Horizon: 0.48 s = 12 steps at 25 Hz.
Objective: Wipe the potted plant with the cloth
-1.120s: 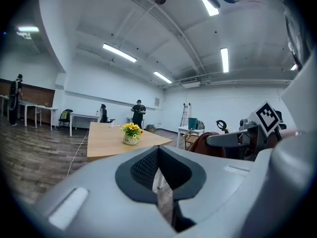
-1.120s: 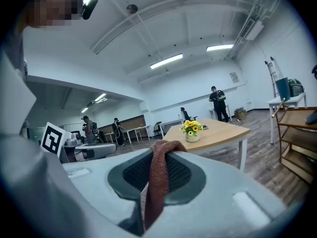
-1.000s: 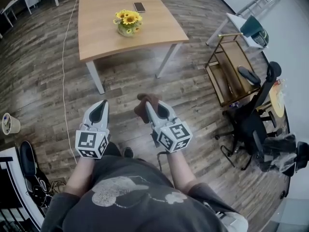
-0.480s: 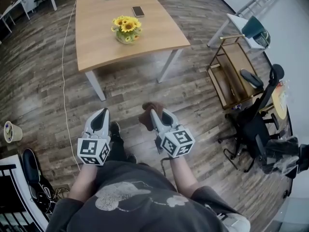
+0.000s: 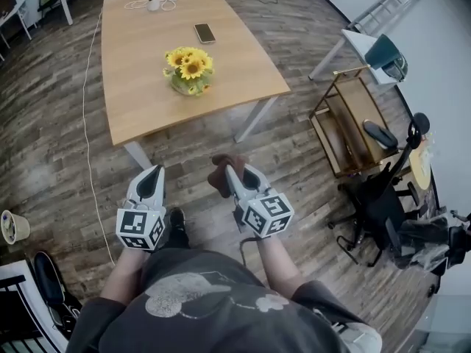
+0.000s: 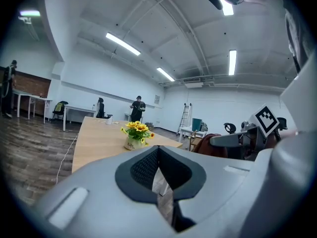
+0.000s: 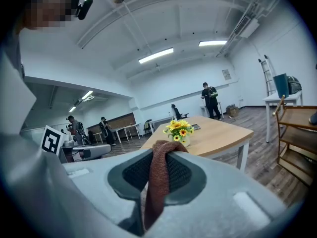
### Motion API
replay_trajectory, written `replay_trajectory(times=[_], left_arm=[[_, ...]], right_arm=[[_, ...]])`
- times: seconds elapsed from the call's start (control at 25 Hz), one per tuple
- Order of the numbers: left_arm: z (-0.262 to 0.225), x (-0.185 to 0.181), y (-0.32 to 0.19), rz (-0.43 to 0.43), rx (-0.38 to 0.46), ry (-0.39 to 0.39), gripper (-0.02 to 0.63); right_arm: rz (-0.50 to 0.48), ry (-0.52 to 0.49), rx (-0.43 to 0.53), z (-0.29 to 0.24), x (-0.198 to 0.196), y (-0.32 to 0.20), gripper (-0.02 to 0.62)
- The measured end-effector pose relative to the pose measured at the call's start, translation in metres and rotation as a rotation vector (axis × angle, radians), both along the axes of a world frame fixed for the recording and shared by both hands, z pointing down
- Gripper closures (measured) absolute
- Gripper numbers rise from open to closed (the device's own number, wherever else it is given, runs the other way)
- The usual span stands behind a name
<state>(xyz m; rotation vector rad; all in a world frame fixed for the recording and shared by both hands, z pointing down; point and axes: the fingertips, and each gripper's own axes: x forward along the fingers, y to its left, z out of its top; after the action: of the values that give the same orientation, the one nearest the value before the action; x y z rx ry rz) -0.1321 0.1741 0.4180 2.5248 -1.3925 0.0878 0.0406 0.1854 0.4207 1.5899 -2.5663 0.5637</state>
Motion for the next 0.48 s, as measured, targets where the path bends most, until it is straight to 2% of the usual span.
replay_trajectory(times=[0.24,0.48], left_arm=[[0.005,-0.015,-0.07,0.026,-0.026,0.005,0.588],[0.005,-0.011,-0.125,0.112,-0.02,0.005,0.588]], right_arm=[[0.041,0.018,-0.025,0.0,-0.005,-0.069,0.551],[0.106,0.031,-0.056,0.011,-0.003,-0.115,0.551]])
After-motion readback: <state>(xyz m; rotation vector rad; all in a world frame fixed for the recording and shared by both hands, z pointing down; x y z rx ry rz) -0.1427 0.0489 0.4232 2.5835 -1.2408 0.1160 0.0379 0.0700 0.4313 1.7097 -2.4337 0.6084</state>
